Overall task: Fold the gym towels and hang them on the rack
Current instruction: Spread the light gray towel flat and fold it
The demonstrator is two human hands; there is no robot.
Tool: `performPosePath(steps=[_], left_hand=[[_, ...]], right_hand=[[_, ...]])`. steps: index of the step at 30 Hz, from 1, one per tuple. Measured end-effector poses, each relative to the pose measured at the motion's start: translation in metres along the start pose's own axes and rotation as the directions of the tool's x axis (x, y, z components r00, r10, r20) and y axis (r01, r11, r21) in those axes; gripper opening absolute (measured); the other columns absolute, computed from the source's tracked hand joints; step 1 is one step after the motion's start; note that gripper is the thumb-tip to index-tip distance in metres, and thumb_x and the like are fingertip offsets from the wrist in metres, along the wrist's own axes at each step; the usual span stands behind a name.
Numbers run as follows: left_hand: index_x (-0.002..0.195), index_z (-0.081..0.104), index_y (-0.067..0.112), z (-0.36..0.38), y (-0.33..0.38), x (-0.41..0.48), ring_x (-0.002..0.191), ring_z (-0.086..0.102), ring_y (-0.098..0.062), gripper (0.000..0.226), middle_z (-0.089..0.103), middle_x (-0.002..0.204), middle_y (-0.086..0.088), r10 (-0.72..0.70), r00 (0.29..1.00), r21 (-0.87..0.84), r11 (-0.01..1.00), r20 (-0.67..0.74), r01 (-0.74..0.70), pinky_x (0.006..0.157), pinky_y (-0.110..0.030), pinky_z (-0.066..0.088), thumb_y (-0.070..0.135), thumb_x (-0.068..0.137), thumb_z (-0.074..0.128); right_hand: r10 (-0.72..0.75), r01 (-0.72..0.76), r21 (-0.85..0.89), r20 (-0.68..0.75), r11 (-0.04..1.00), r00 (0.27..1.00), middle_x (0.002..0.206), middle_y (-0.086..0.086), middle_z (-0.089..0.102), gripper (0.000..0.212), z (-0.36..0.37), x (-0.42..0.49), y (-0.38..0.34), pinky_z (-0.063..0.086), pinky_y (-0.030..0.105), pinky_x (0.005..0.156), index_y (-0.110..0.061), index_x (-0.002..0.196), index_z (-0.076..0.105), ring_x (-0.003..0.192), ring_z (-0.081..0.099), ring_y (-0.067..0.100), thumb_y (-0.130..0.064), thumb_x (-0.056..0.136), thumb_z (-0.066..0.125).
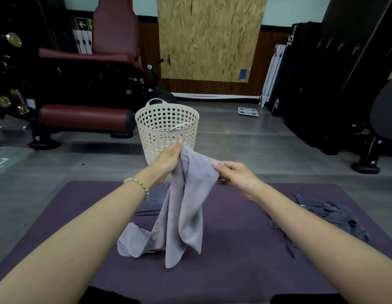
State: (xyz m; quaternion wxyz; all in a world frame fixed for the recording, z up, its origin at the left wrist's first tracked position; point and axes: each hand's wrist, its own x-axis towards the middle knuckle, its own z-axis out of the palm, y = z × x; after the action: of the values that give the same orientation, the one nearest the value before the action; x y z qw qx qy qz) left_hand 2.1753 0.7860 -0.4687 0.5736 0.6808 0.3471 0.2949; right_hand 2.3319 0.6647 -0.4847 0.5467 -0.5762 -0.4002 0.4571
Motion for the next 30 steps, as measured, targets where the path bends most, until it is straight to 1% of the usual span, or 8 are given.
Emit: performPosePath(steps=[4,6,9,15,20,24,27,30], left_hand=[[0.094,0.066,0.007,0.009,0.002,-0.005,0.085,0.063,-0.015,0.055,0.071,0.095,-0.008,0.080,0.996,0.184,0.979,0.046,-0.087,0.079,-0.023,0.047,0.053,0.097,0.036],[0.090,0.070,0.015,0.021,0.009,-0.008,0.078,0.062,-0.002,0.038,0.070,0.086,0.007,0.127,0.983,0.178,0.973,0.131,-0.149,0.072,-0.011,0.046,0.048,0.093,0.050],[0.085,0.069,0.001,0.032,0.020,-0.004,0.068,0.049,-0.004,0.039,0.059,0.074,0.003,0.217,0.960,0.160,0.956,0.180,-0.246,0.059,-0.013,0.037,0.039,0.091,0.059],[0.065,0.061,0.017,0.054,0.053,0.008,0.053,0.048,0.004,0.037,0.059,0.056,0.014,0.239,0.958,-0.014,0.971,0.158,-0.240,0.054,-0.011,0.039,0.027,0.099,0.049],[0.090,0.068,0.006,0.064,0.076,0.035,0.077,0.056,-0.002,0.033,0.066,0.084,0.002,0.261,0.964,-0.061,0.963,-0.057,-0.264,0.069,-0.010,0.042,0.032,0.098,0.050],[0.069,0.058,-0.002,0.083,0.069,0.056,0.047,0.044,0.006,0.040,0.048,0.045,0.021,0.271,0.961,0.054,0.962,-0.056,-0.268,0.052,-0.006,0.032,0.025,0.098,0.051],[0.086,0.059,-0.016,0.100,0.053,0.076,0.051,0.044,0.001,0.041,0.050,0.053,0.015,0.232,0.973,0.133,0.965,-0.020,-0.227,0.052,-0.004,0.034,0.022,0.097,0.053],[0.062,0.060,0.000,0.109,0.030,0.107,0.057,0.041,-0.012,0.046,0.049,0.058,-0.001,0.168,0.975,0.451,0.865,0.147,-0.218,0.059,-0.024,0.036,0.033,0.095,0.056]], right_hand=[[-0.174,0.154,-0.146,-0.141,0.977,0.975,0.066,-0.005,0.067,0.012,-0.007,0.003,-0.030,0.051,0.017,0.057,-0.010,0.085,0.069,0.059,0.060,0.002,-0.017,0.092,0.062],[-0.199,0.176,-0.172,-0.129,0.969,0.972,0.069,-0.004,0.069,0.010,-0.009,0.003,-0.042,0.051,0.017,0.057,-0.012,0.085,0.070,0.060,0.062,0.002,-0.018,0.090,0.064],[-0.190,0.162,-0.175,-0.159,0.971,0.969,0.075,-0.002,0.069,0.018,-0.014,0.003,-0.053,0.050,0.019,0.063,-0.013,0.084,0.069,0.069,0.063,0.006,-0.028,0.091,0.064],[0.000,0.002,-0.117,0.012,0.993,1.000,0.110,0.006,0.072,0.058,-0.046,-0.009,-0.047,0.051,0.034,0.096,-0.009,0.110,0.068,0.105,0.066,0.017,-0.051,0.071,0.074],[0.185,-0.154,-0.314,0.071,0.937,0.980,0.110,0.003,0.072,0.041,-0.072,-0.030,-0.013,0.050,0.035,0.098,-0.010,0.113,0.066,0.104,0.067,0.018,-0.036,0.081,0.072],[0.117,-0.109,-0.273,0.012,0.956,0.993,0.105,0.011,0.072,0.037,-0.097,-0.038,0.003,0.051,0.036,0.096,-0.001,0.106,0.069,0.103,0.067,0.025,-0.034,0.092,0.058],[0.144,-0.147,-0.269,-0.031,0.952,0.989,0.100,0.013,0.073,0.042,-0.121,-0.041,0.015,0.053,0.038,0.094,0.002,0.100,0.070,0.098,0.069,0.024,-0.038,0.090,0.060],[0.214,-0.213,-0.270,-0.024,0.939,0.976,0.103,0.013,0.073,0.045,-0.147,-0.041,0.032,0.052,0.037,0.094,0.003,0.103,0.070,0.099,0.069,0.025,-0.039,0.090,0.061]])
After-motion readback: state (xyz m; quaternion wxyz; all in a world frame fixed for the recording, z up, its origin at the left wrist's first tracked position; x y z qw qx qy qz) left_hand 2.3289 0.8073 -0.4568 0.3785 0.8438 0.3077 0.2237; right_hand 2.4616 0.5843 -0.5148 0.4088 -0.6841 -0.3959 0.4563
